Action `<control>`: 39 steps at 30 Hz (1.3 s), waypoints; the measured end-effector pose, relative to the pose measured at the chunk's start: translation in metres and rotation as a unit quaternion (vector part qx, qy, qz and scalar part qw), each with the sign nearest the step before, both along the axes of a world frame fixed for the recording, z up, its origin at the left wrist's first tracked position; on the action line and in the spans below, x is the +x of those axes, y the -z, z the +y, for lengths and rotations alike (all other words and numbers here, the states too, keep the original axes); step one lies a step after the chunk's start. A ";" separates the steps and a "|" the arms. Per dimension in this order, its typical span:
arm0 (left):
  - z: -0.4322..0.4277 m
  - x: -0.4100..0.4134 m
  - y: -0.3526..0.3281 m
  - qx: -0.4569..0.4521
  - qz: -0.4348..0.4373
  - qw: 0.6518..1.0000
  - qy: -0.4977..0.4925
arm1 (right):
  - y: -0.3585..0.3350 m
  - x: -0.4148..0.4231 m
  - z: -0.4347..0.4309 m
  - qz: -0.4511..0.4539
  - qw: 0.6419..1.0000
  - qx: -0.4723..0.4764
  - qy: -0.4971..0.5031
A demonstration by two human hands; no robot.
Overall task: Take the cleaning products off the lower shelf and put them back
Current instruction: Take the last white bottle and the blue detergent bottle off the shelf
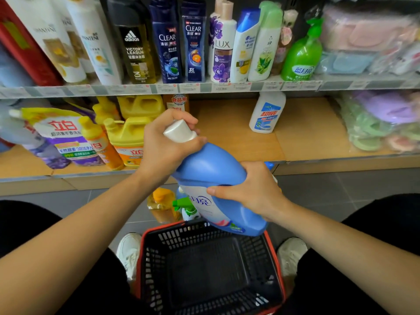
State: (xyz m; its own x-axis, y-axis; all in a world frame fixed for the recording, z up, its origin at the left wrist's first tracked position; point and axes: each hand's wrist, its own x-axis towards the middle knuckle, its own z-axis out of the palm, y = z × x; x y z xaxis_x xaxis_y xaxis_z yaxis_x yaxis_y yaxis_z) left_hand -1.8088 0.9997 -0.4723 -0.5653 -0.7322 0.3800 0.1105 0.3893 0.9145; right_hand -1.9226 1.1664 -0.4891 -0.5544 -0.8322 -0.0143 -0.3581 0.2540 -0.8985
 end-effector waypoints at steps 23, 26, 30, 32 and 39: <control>0.005 0.000 -0.009 -0.067 0.035 0.996 -0.038 | -0.012 -0.017 -0.001 0.020 0.999 -0.024 -0.023; 0.006 -0.004 -0.002 -0.060 0.016 0.996 -0.071 | -0.007 -0.010 0.000 0.029 0.999 -0.018 -0.001; -0.004 -0.007 0.002 -0.068 -0.061 0.995 -0.045 | -0.005 -0.013 -0.003 -0.058 0.998 -0.014 0.023; -0.006 -0.007 0.004 -0.046 -0.087 0.995 -0.027 | -0.003 -0.016 -0.005 -0.117 0.992 -0.017 0.046; 0.001 -0.002 0.010 -0.049 -0.090 0.993 -0.058 | -0.005 -0.032 -0.005 -0.165 0.984 -0.060 0.042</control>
State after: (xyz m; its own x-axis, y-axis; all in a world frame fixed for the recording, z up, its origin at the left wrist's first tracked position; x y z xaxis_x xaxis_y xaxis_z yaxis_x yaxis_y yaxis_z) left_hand -1.8105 1.0007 -0.4820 -0.5444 -0.7607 0.3534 -0.1022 0.4783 0.8722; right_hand -1.9545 1.1618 -0.4846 -0.6029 -0.7902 -0.1099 -0.0244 0.1559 -0.9875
